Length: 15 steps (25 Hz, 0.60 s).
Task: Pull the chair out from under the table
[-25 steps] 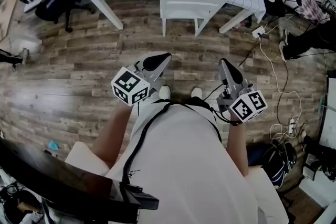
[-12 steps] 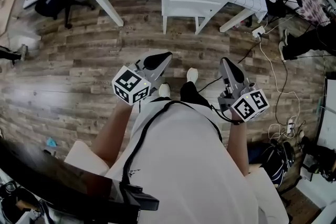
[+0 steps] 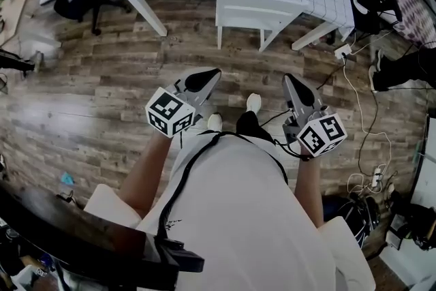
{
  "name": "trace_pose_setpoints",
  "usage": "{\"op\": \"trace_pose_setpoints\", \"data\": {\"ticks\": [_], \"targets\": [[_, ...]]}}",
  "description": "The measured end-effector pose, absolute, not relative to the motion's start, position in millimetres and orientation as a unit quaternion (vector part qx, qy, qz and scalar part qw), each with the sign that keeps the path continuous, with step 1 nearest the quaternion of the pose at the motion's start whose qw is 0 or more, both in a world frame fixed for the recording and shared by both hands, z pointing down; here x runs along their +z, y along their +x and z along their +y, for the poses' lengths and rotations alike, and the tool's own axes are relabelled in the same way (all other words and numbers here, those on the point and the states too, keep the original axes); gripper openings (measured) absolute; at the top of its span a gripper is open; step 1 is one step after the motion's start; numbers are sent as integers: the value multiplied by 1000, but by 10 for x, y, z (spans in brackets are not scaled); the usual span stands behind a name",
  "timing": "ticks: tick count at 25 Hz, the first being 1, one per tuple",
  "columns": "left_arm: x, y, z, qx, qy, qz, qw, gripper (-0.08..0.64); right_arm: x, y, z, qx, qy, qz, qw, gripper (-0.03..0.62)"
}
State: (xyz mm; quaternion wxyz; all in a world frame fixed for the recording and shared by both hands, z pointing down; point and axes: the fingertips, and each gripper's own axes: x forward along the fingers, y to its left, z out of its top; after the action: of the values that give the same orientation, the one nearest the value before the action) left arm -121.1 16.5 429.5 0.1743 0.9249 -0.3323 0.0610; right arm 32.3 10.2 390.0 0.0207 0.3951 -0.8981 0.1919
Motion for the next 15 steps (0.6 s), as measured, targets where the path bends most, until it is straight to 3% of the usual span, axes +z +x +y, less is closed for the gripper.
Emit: {"op": "trace_pose_setpoints", "data": {"ticks": [15], "targets": [[4201,-388,-1031,69,914,-368,160,8,3981,1122,-1072,186,361,-913,37,8]]}}
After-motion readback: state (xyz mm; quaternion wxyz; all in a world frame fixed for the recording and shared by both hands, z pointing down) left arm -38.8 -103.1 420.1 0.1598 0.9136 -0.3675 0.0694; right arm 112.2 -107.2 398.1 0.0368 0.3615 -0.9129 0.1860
